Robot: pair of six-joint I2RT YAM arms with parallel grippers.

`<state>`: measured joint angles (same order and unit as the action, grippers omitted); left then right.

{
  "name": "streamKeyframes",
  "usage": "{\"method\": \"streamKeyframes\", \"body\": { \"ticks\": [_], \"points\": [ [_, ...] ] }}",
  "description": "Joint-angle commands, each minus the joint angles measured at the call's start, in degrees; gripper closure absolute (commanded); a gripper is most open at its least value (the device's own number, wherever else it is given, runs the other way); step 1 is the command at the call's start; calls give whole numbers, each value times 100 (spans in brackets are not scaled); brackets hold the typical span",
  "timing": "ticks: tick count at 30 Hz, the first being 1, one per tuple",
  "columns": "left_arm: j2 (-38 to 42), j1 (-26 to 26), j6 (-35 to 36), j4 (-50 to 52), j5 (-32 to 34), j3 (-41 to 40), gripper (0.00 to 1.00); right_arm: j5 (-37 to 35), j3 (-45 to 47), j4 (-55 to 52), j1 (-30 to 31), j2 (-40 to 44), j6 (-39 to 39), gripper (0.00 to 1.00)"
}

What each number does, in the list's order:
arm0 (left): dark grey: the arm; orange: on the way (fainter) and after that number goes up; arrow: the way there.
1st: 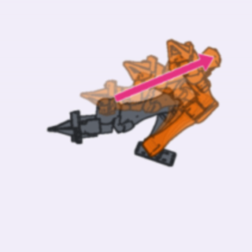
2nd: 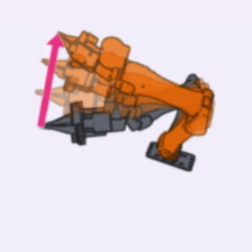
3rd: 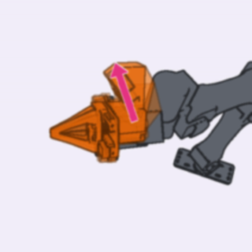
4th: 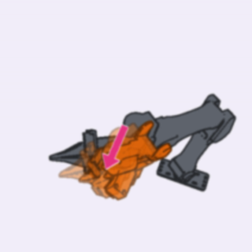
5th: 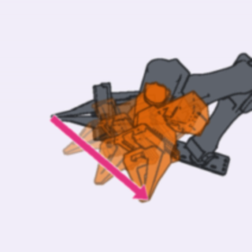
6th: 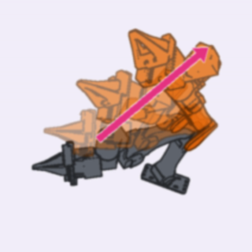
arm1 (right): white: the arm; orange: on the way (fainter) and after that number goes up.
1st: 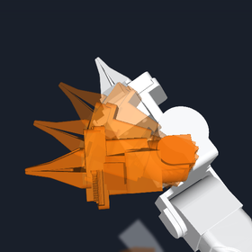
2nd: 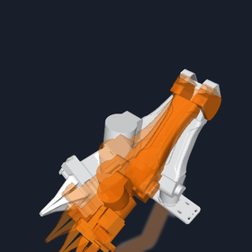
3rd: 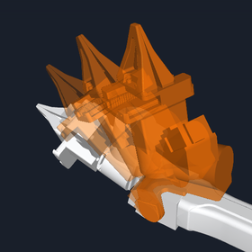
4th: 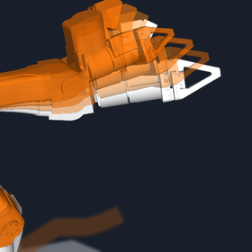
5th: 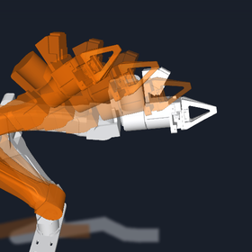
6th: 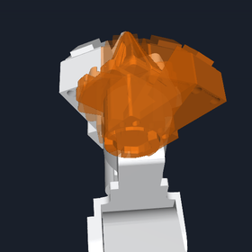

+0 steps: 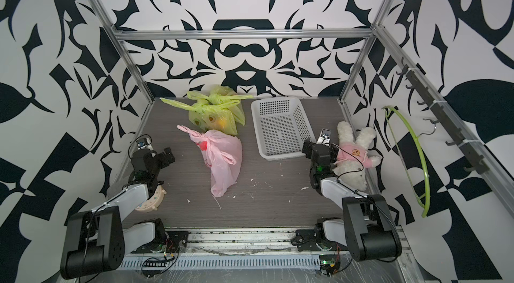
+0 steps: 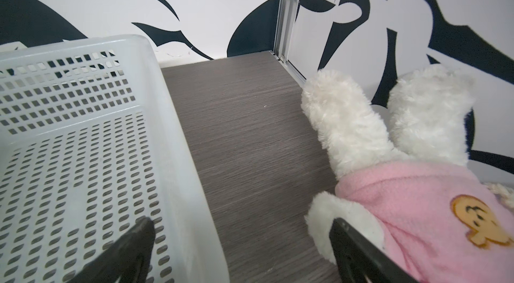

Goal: Place the peach into a plastic bag & tie a knot
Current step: Reset both arms

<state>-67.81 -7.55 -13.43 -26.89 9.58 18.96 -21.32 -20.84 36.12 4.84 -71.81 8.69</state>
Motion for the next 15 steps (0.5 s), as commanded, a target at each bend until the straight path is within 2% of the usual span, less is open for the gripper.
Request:
{"method": "streamKeyframes", "body": {
  "ticks": [1,3,8,11,15],
  "points": [
    [-140,-26,19,-482,-121,25,1,225,-356,-184,-23,211,-196,1],
    [-240,-23,58,-574,-167,55,1,204,-620,-342,-92,282,-209,1],
    [-379,-22,104,-681,-296,119,1,191,-1271,-1077,-700,102,-266,1],
    [-408,-35,102,-743,-341,108,1,235,-1338,-1475,-1221,-97,-131,1],
    [-426,-44,93,-771,-356,115,1,396,-1177,-1591,-1520,-289,-345,1]
  ]
}}
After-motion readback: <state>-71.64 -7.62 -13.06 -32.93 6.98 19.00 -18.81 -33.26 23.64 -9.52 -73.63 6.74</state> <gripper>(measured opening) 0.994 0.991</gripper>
